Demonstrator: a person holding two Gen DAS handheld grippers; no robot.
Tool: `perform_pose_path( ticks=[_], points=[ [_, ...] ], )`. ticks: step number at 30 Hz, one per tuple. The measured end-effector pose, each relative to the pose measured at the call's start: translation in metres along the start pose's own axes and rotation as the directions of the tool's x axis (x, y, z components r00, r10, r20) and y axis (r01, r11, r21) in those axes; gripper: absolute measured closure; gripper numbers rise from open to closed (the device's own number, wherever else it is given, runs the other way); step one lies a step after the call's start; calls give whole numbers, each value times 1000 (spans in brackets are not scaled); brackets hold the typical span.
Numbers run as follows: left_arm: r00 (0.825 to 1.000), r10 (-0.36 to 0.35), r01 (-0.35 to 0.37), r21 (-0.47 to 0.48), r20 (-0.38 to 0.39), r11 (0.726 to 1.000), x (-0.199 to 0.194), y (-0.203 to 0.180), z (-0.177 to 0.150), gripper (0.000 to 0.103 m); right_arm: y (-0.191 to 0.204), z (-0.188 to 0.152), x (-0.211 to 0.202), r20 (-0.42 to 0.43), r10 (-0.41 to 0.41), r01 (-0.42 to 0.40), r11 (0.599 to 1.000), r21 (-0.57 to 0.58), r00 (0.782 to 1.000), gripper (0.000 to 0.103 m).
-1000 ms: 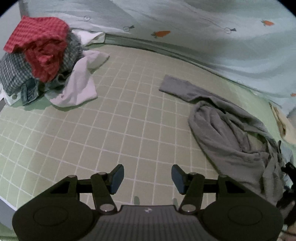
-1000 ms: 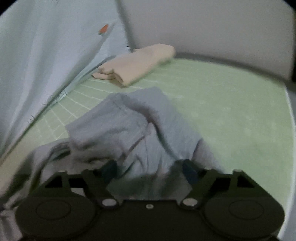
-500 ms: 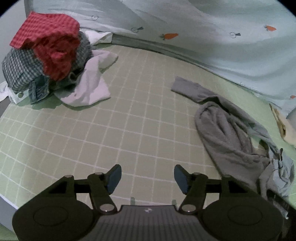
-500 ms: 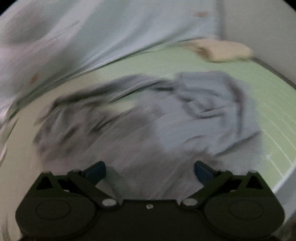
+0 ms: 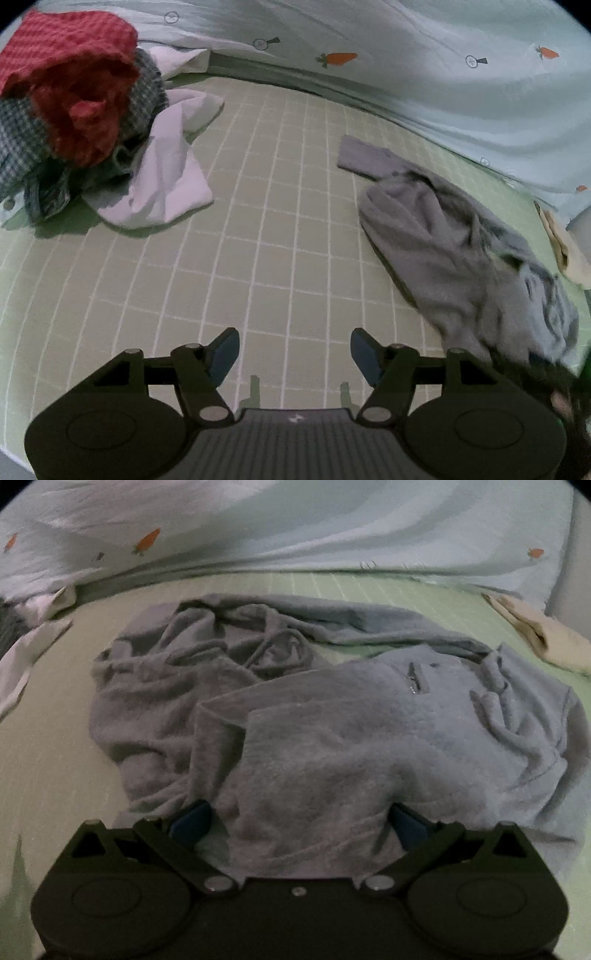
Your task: Fold clothes
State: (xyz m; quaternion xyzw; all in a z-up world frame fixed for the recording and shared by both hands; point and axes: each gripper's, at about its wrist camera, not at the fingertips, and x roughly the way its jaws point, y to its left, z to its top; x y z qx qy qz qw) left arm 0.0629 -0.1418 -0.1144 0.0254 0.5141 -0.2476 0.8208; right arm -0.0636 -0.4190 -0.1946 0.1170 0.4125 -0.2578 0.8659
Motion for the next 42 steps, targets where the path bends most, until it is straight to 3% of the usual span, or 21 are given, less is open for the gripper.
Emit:
perform_pose_path(
  ticks=[7, 9, 13, 17, 19, 22, 27, 31, 34, 38, 40, 41, 42],
  points=[
    [997, 56, -55, -23, 46, 998, 5, 15, 32, 35, 59, 99, 86, 11, -58, 57, 995, 77, 998, 0],
    [995, 74, -72, -33, 63, 997, 6, 17, 44, 31, 71, 119, 104, 14, -57, 56, 995, 85, 998, 0],
    [995, 79, -76, -49, 60, 996, 19, 16, 64, 29, 70, 150, 114, -34, 33, -30, 997, 72, 999, 0],
    [997, 61, -60, -25, 42, 998, 35, 3, 75, 28, 30, 145, 81, 14, 189, -189, 981, 47, 982, 1],
    [998, 55, -55, 8, 44, 998, 43, -11, 78, 24, 5, 136, 58, 68, 171, -171, 985, -1, 983, 1],
    [999, 25, -27, 56, 47, 998, 55, -35, 84, 20, -34, 135, 43, 107, 84, -80, 996, -47, 991, 1],
    [995, -75, 67, 124, 67, 990, 84, -87, 101, 17, -93, 157, 54, 133, -51, 59, 997, -58, 990, 0],
    [986, -96, 75, 152, 137, 985, 110, -123, 120, 19, -132, 181, 78, 148, -21, 24, 999, -24, 989, 5],
    [983, -118, 96, 155, 142, 983, 139, -145, 138, 31, -148, 199, 102, 139, 24, -21, 999, -27, 990, 21],
    [989, -94, 80, 119, 115, 990, 179, -169, 159, 40, -159, 206, 115, 130, 66, -66, 998, -7, 989, 33],
    [993, -82, 72, 118, 82, 990, 195, -176, 163, 70, -166, 201, 104, 157, 69, -73, 997, 18, 985, 51],
    [993, -85, 76, 118, 79, 990, 196, -178, 163, 100, -170, 199, 98, 170, 70, -76, 997, 30, 983, 60],
    [993, -89, 79, 117, 75, 990, 198, -180, 164, 103, -173, 196, 92, 183, 70, -80, 996, 43, 981, 83]
  ],
)
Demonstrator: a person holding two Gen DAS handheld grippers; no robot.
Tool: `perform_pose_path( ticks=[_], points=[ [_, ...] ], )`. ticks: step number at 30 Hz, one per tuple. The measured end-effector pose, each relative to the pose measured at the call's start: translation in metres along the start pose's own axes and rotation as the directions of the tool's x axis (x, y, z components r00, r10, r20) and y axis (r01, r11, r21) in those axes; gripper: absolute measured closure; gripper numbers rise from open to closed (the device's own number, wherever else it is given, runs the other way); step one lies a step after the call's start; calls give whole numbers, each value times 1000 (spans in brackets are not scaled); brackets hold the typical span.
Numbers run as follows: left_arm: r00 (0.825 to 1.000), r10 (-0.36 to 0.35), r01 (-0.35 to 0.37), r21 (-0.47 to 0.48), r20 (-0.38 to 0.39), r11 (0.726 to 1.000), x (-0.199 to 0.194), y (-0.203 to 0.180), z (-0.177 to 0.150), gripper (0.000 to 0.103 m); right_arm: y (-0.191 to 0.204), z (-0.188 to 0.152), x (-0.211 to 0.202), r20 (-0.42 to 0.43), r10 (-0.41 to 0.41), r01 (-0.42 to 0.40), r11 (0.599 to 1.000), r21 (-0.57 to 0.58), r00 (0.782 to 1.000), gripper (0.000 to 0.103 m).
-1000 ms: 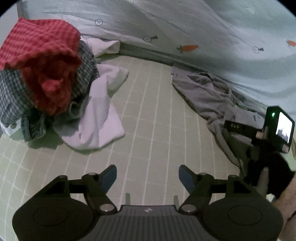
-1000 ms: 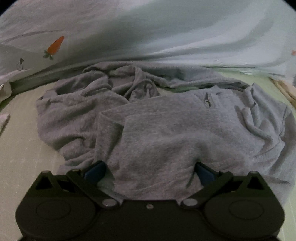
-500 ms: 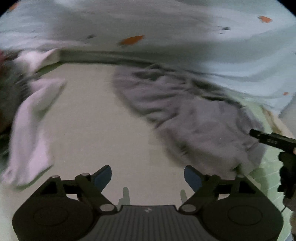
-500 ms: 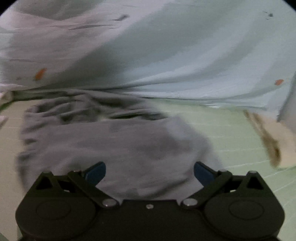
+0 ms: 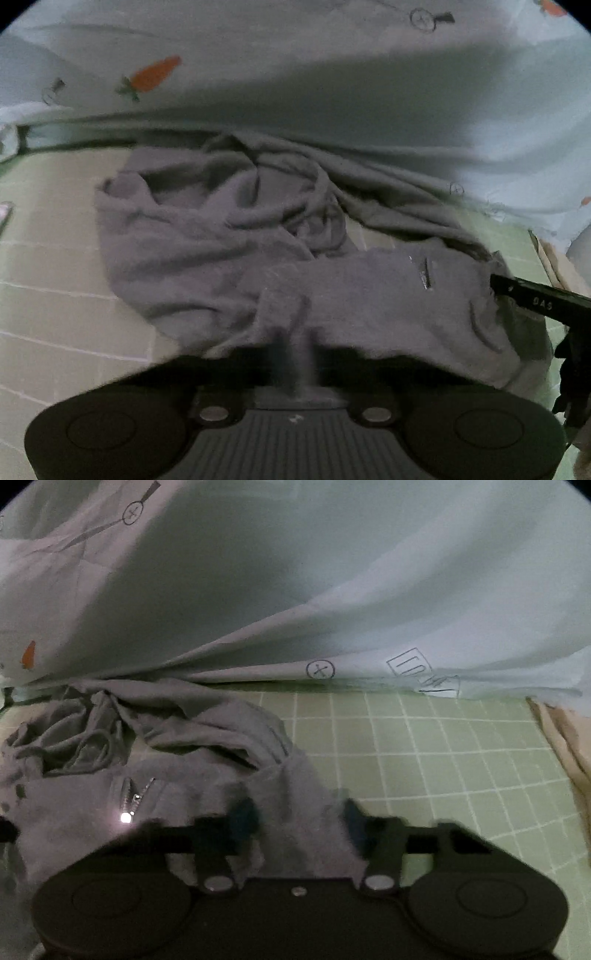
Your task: Fold clothes
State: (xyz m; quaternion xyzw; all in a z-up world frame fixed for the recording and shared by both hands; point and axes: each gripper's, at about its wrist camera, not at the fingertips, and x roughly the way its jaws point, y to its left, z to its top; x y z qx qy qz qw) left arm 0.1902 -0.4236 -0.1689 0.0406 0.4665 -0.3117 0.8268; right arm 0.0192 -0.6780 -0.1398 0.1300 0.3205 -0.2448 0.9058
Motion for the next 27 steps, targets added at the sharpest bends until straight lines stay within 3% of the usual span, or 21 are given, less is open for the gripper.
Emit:
perform_pose_path(
  ticks=[1, 8, 12, 16, 19, 22, 23, 26, 27],
  points=[
    [1000, -4, 4, -1, -3, 1000, 2, -2, 0, 103, -3, -1, -6, 13, 1, -1, 1000, 13, 1000, 95],
    [991, 9, -18, 71, 133, 997, -68, -17, -7, 103, -24, -8, -51, 107, 6, -17, 995, 100, 994, 96],
    [976, 10, -29, 86, 215, 996, -135, -16, -28, 103, -28, -28, -114, 151, 2, -24, 989, 147, 988, 96],
    [982, 39, -48, 41, 187, 998, -169, -14, -64, 103, -17, -62, -170, 139, -43, 27, 993, 113, 989, 96],
    [986, 54, -55, 2, 156, 998, -187, -13, -90, 103, -30, -99, -196, 63, -81, 70, 986, 154, 995, 96],
    [993, 45, -40, -42, 113, 998, -185, -17, -112, 88, -52, -136, -197, -70, -100, 115, 961, 252, 992, 103],
    [994, 51, -46, -52, 93, 998, -181, -19, -116, 76, -56, -142, -196, -101, -109, 132, 958, 256, 989, 103],
    [997, 54, -49, -74, 58, 996, -173, -30, -124, 59, -68, -157, -194, -183, -128, 174, 948, 267, 975, 100],
    [997, 52, -47, -80, 52, 996, -171, -34, -126, 49, -70, -155, -196, -178, -119, 166, 947, 274, 977, 95]
  ],
)
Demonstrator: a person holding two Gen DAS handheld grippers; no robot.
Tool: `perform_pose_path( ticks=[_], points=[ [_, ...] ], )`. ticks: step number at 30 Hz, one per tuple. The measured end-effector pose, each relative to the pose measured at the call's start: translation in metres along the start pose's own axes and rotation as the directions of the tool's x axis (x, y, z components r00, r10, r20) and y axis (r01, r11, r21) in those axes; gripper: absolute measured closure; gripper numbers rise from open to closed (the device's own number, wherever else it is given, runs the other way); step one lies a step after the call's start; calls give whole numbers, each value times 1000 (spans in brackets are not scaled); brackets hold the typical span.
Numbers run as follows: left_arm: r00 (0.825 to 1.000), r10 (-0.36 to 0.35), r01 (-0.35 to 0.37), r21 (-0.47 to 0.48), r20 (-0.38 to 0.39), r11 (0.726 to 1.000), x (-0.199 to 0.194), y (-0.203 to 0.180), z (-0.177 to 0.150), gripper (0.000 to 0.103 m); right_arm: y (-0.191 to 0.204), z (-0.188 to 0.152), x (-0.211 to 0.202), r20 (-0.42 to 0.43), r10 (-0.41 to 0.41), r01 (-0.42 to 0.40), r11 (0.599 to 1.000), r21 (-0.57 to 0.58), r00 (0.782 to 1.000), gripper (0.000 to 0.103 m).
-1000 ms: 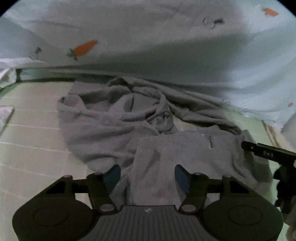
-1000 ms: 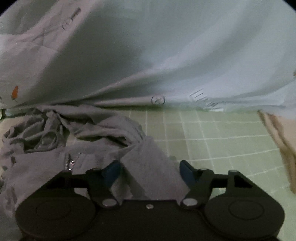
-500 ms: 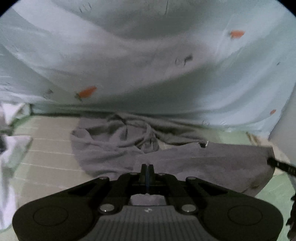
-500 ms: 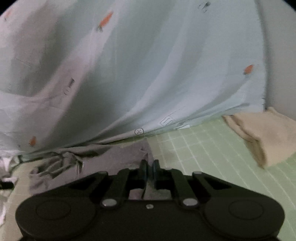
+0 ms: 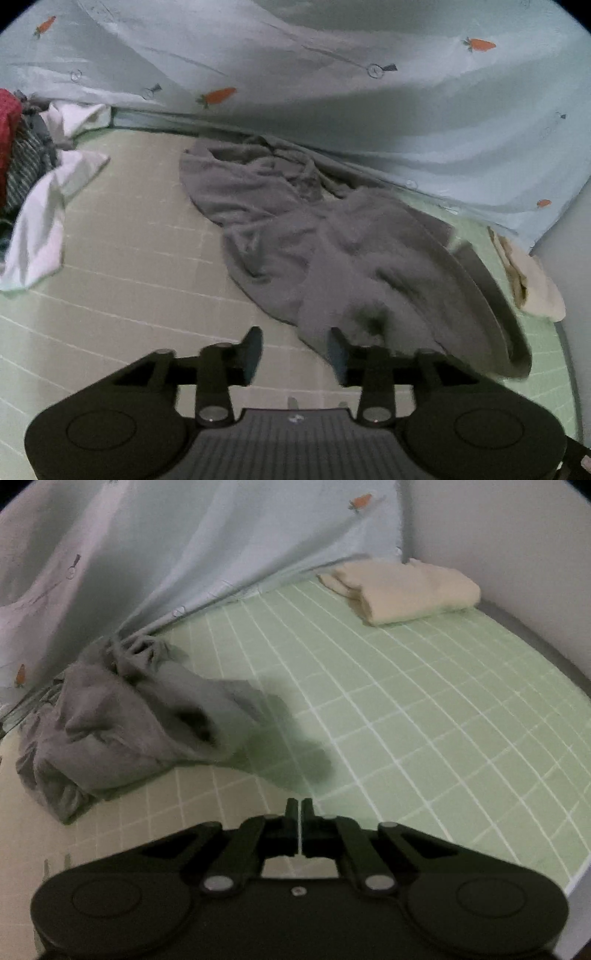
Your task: Fold clothes
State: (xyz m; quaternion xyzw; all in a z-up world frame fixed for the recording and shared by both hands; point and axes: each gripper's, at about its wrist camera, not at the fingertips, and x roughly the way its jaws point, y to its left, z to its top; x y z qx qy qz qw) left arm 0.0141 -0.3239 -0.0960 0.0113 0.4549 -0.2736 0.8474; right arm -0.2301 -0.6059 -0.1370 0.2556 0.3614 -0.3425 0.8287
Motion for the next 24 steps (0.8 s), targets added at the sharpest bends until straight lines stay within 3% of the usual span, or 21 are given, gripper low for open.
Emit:
perform_pose_path(
  ticks=[2, 3, 4, 6, 9, 10, 14, 22, 23, 24],
  points=[
    [1000, -11, 11, -8, -3, 1000, 4, -9, 1, 30, 0, 5, -3, 25, 15, -15, 1000, 0, 1000, 77],
    [1000, -8, 8, -1, -5, 1000, 7, -12, 4, 24, 1, 7, -4, 40, 22, -22, 1000, -1, 999, 59],
    [1000, -5, 5, 6, -6, 1000, 9, -16, 6, 23, 3, 8, -6, 56, 34, -34, 999, 1, 998, 50],
    [1000, 1, 0, 21, -10, 1000, 15, -24, 12, 17, 7, 17, -3, 78, 55, -57, 998, 21, 995, 47],
    [999, 32, -32, 35, -6, 999, 31, -25, 30, 6, 16, 34, 6, 105, 84, -90, 994, 60, 991, 14],
    [999, 43, -43, 39, -5, 998, 37, -25, 36, 5, 19, 39, 8, 114, 93, -102, 992, 73, 989, 10],
    [996, 85, -85, 57, 2, 995, 59, -26, 60, 3, 40, 72, 27, 130, 108, -121, 988, 93, 986, 1],
    [998, 30, -25, 90, -54, 996, 139, -39, 101, 3, 75, 122, 99, 62, 112, -117, 989, 89, 992, 2],
    [998, 22, -16, 96, -61, 995, 149, -41, 105, 7, 77, 126, 106, 50, 111, -115, 989, 93, 993, 3],
    [998, 14, -7, 101, -68, 995, 159, -44, 110, 17, 79, 129, 112, 37, 116, -119, 988, 98, 993, 8]
  ],
)
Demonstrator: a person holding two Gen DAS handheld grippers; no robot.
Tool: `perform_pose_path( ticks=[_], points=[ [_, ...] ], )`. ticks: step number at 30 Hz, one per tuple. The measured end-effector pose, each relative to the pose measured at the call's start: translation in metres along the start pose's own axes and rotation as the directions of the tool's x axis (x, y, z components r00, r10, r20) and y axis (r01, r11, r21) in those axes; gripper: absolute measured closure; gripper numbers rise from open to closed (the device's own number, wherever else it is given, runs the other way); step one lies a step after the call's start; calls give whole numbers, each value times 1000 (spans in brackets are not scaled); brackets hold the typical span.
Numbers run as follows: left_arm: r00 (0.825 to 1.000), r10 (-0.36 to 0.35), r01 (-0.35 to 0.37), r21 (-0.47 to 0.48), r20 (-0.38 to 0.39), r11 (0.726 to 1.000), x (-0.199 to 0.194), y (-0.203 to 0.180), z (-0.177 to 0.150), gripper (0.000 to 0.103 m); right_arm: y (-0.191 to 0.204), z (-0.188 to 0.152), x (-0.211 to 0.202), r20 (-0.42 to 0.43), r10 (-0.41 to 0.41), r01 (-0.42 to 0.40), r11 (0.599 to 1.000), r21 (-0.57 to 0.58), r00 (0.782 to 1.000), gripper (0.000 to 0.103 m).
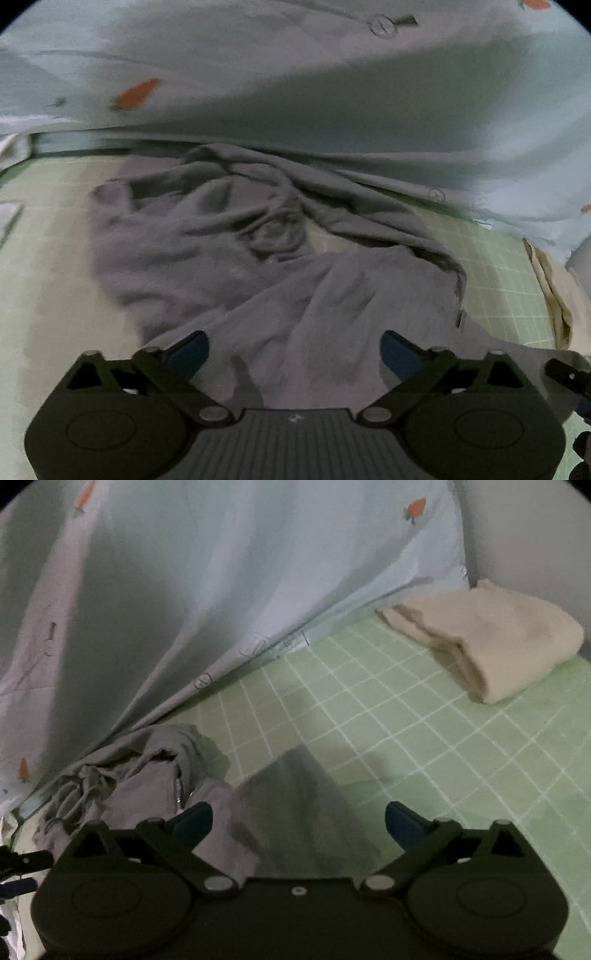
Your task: Fold clothes
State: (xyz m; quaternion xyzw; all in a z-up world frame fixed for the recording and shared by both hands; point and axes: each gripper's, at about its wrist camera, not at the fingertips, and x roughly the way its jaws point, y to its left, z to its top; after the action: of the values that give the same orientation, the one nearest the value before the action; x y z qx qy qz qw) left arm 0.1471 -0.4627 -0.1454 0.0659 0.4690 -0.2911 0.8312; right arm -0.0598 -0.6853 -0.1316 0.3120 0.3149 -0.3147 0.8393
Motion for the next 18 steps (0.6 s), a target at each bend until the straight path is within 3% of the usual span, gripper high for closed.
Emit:
perform_pose_path(
  ticks=[1, 3, 5, 8, 10, 18],
  points=[
    [1000, -9, 9, 6, -6, 1000, 10, -2, 6, 26, 1, 1, 5, -14, 18, -18, 1000, 4, 1000, 20],
    [1000, -7, 7, 33, -22, 999, 26, -10, 12, 68, 0, 2, 11, -29, 41, -41, 999, -3, 999, 39],
    [999, 16, -13, 74, -42, 997, 37, -23, 15, 87, 0, 1, 11, -32, 38, -39, 999, -33, 999, 57],
    [1000, -11, 13, 90, -23, 996, 30, -29, 10, 94, -9, -2, 3, -35, 54, -55, 998, -22, 998, 68],
    [999, -40, 41, 40, -7, 998, 14, -26, 8, 95, -15, -5, -7, -31, 73, -73, 997, -3, 997, 78],
    [990, -19, 13, 47, 142, 999, -106, -24, -37, 96, -18, -43, -82, 51, 156, -149, 980, -131, 986, 83]
  ],
)
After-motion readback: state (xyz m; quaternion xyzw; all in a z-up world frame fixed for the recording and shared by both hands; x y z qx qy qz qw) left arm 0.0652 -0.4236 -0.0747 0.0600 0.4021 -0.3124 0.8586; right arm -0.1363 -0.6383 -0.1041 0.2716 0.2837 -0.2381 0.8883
